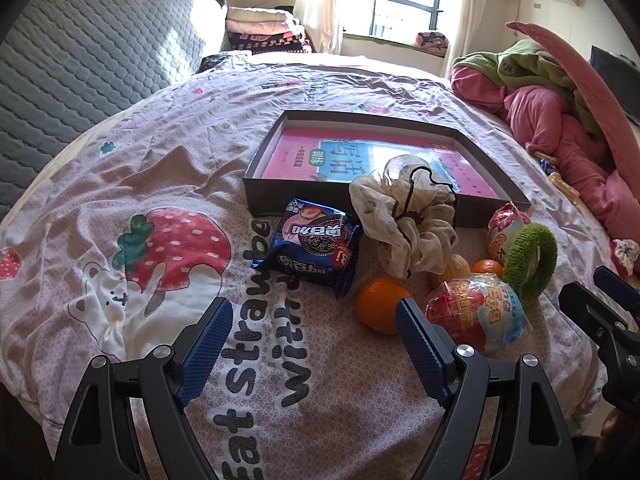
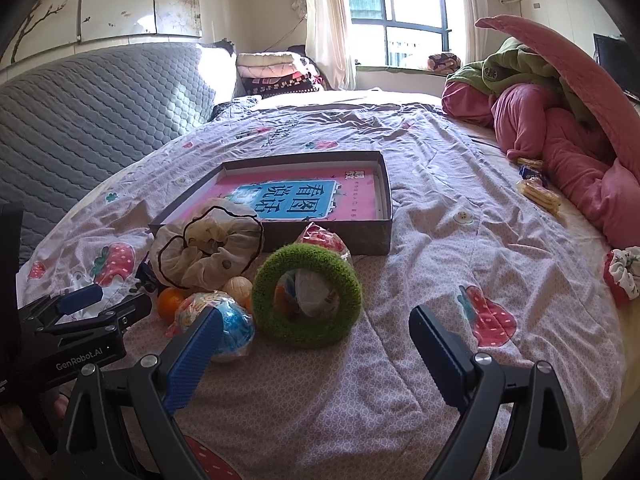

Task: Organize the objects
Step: 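Move the left tool toward the cream scrunchie while the right tool approaches the green fuzzy ring, then close the left tool on the scrunchie while the right tool grasps the green ring, lift both, then carry the scrunchie in the left tool and the ring in the right tool over the tray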

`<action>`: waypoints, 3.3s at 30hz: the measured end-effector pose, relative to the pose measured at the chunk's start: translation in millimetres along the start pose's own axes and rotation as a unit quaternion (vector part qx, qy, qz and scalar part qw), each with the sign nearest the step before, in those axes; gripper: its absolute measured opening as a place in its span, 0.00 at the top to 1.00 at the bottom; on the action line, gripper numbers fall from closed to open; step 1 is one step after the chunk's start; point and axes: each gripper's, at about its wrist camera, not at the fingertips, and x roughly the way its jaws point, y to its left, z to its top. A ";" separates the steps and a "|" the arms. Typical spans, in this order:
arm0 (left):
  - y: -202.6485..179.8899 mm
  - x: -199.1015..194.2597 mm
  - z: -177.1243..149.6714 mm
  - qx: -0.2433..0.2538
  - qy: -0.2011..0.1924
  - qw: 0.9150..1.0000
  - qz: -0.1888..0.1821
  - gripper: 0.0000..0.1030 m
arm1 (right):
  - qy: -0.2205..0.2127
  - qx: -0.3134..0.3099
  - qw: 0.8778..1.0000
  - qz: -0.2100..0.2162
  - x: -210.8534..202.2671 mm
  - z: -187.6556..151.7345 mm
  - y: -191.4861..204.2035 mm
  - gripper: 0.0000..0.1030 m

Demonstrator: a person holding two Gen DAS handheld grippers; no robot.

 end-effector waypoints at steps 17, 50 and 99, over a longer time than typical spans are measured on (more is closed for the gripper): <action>-22.8 10.9 29.2 -0.007 -0.012 0.999 -0.032 0.18 | 0.018 0.023 0.999 -0.035 20.1 10.2 -24.6 0.19; -41.8 65.2 72.2 0.071 -0.002 0.997 -0.012 0.19 | 0.041 0.037 0.998 0.036 50.2 20.4 -28.1 0.85; -28.4 20.5 101.8 0.031 -0.083 0.992 -0.092 0.85 | -0.079 0.012 0.996 0.028 33.7 76.6 2.1 0.86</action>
